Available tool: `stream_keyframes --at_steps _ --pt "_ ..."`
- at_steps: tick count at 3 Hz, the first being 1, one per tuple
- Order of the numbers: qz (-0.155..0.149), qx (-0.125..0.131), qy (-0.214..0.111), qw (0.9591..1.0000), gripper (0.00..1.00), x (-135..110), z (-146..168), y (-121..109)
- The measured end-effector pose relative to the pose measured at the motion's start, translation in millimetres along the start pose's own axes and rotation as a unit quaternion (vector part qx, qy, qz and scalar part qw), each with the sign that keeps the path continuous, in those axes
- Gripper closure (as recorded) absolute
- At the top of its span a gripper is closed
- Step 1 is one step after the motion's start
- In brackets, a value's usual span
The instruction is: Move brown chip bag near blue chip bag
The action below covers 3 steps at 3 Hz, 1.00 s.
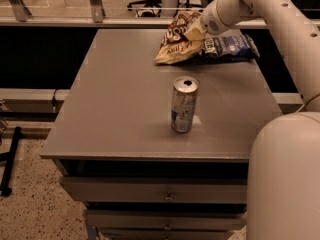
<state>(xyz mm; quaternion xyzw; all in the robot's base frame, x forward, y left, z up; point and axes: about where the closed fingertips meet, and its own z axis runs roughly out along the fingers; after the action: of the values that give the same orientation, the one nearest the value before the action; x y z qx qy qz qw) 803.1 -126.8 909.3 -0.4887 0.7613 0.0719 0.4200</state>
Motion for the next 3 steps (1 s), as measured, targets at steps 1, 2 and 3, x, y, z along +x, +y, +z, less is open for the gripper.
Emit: stream_keyframes --at_steps 1,2,3 --pt "-0.001 0.001 0.004 1.0000 0.61 4.5 -6.8 -4.0" --pt "-0.001 -0.001 0.005 1.0000 0.37 6.8 -8.9 -4.1" --pt "0.000 -0.003 0.002 1.0000 0.13 7.8 -12.3 -2.3"
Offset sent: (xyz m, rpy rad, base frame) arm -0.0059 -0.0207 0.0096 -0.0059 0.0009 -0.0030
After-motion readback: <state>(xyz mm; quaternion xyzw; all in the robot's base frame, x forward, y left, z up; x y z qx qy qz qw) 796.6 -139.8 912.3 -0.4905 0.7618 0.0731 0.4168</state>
